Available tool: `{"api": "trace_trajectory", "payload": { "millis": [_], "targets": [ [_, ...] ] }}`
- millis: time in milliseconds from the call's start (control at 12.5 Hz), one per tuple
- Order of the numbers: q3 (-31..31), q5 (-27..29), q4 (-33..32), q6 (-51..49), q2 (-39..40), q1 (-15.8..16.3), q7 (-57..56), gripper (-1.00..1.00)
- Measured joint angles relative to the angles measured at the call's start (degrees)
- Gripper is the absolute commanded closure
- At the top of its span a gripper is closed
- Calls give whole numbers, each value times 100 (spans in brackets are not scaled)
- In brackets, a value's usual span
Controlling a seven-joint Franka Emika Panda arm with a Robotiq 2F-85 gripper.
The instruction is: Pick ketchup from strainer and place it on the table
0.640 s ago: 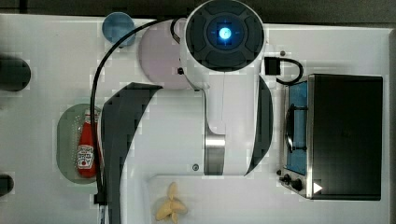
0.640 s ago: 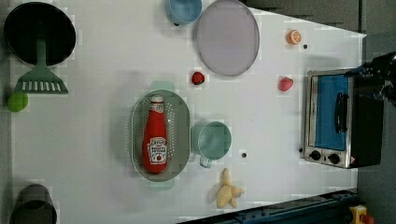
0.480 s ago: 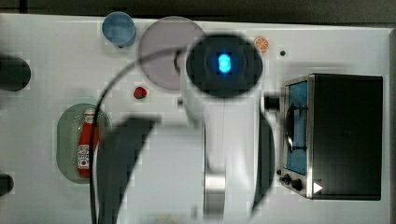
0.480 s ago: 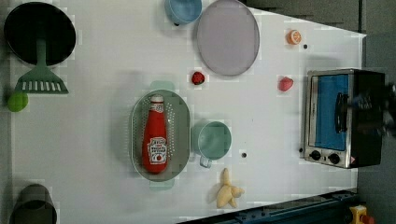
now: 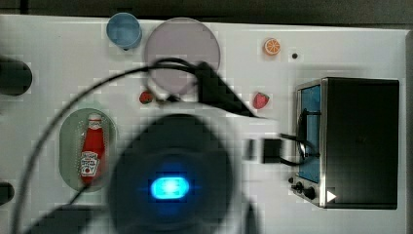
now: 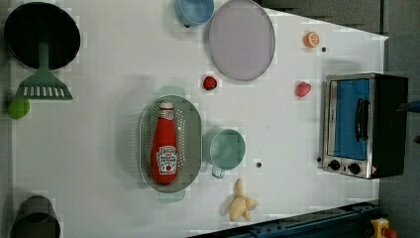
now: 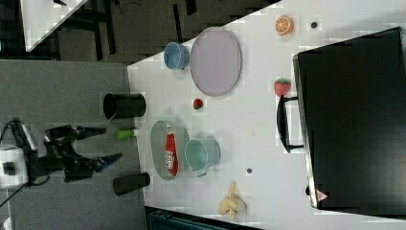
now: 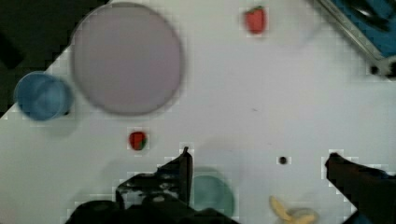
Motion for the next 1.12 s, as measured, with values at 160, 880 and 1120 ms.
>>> {"api": "trace_trajectory", "payload": {
  "millis": [160, 880, 1120],
  "targets": [
    [732, 9, 22, 47, 257, 9, 41, -100],
    [3297, -49, -459, 781, 1343, 373, 125, -100],
    [3644, -61, -1002, 1815, 1454, 368, 129, -100]
  ]
}}
